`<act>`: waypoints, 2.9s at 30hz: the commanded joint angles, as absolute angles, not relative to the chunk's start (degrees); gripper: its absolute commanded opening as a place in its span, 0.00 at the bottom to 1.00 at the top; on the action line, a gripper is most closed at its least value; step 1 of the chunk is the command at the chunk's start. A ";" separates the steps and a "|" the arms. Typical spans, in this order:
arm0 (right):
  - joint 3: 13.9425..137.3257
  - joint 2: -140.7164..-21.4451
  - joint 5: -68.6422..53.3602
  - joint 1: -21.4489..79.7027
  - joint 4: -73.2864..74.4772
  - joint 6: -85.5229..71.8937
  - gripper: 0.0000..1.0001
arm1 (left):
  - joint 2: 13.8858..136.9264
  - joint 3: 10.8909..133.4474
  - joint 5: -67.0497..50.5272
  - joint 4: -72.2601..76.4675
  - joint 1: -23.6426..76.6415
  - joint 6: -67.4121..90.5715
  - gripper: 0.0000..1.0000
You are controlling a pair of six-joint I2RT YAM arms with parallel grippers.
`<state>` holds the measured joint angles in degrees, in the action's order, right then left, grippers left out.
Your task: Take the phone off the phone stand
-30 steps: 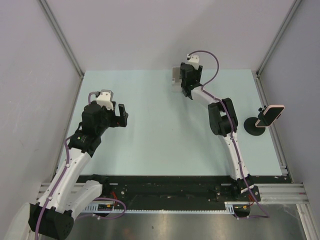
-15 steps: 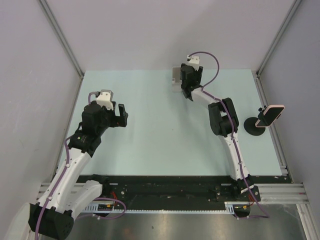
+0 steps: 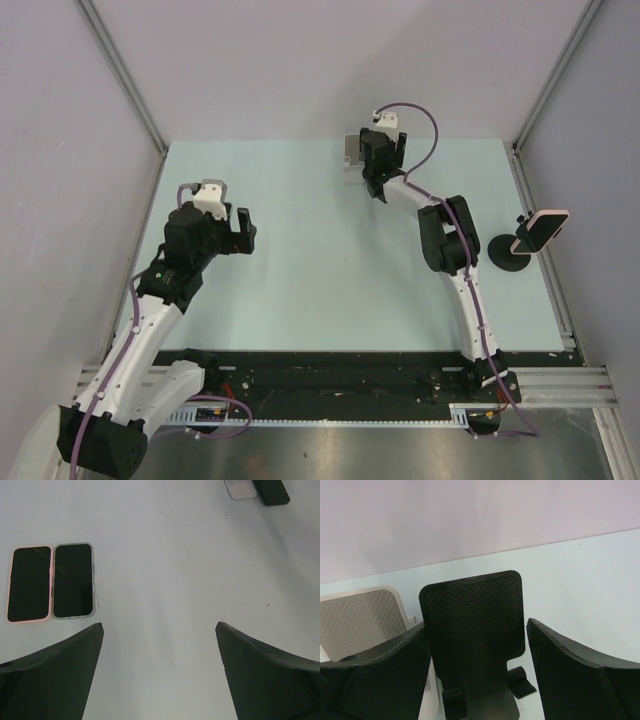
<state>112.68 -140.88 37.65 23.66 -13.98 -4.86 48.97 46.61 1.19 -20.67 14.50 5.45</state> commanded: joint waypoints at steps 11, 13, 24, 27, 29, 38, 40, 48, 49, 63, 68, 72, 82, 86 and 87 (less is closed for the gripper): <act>105.39 -125.36 35.60 23.73 -17.75 -4.57 0.90 | 49.04 46.14 1.32 -19.07 14.85 3.87 1.00; 103.02 -122.71 33.58 23.47 -16.01 -4.92 0.93 | 49.04 46.14 1.14 -19.07 14.85 3.96 1.00; 86.76 -96.37 20.31 16.62 -0.98 -6.59 1.00 | 47.55 46.41 0.44 -19.16 14.77 4.48 1.00; 84.12 -89.33 17.50 12.84 5.70 -5.63 1.00 | 47.11 46.49 0.44 -19.07 14.85 4.83 1.00; 82.80 -85.71 16.96 9.52 11.14 -5.19 1.00 | 46.41 46.49 0.44 -19.07 14.85 5.10 1.00; 77.26 -68.83 23.98 -7.11 24.96 -8.96 1.00 | 44.04 46.58 0.44 -19.07 14.85 5.80 1.00; 74.73 -66.81 26.36 -10.01 24.96 -9.66 1.00 | 43.77 46.58 0.44 -19.16 14.85 5.89 1.00; 72.60 -67.06 17.94 -16.34 23.82 -10.20 1.00 | 42.71 46.32 -0.18 -19.16 15.21 5.71 1.00; 72.25 -67.15 16.36 -16.61 23.64 -9.41 1.00 | 42.71 46.32 -0.09 -19.16 15.29 5.71 1.00; 72.07 -68.64 27.24 -14.94 39.80 -18.54 0.89 | 42.63 46.32 -0.53 -19.16 16.87 5.45 1.00; 71.72 -69.26 28.83 -14.68 39.73 -20.13 0.70 | 42.36 46.23 -0.70 -19.16 16.87 5.45 1.00; 71.81 -70.40 27.52 -15.55 38.85 -20.92 0.61 | 42.45 46.23 -0.53 -19.16 16.88 5.45 1.00; 71.63 -71.02 25.84 -14.60 37.88 -19.52 0.23 | 43.06 46.14 -1.05 -19.16 16.96 5.45 1.00; 71.72 -69.35 27.07 -10.91 36.48 -16.62 0.03 | 43.59 46.23 -2.11 -19.16 16.87 5.36 1.00; 71.72 -69.00 26.72 -10.03 36.21 -16.18 0.00 | 43.59 46.23 -2.28 -19.07 16.87 5.27 1.00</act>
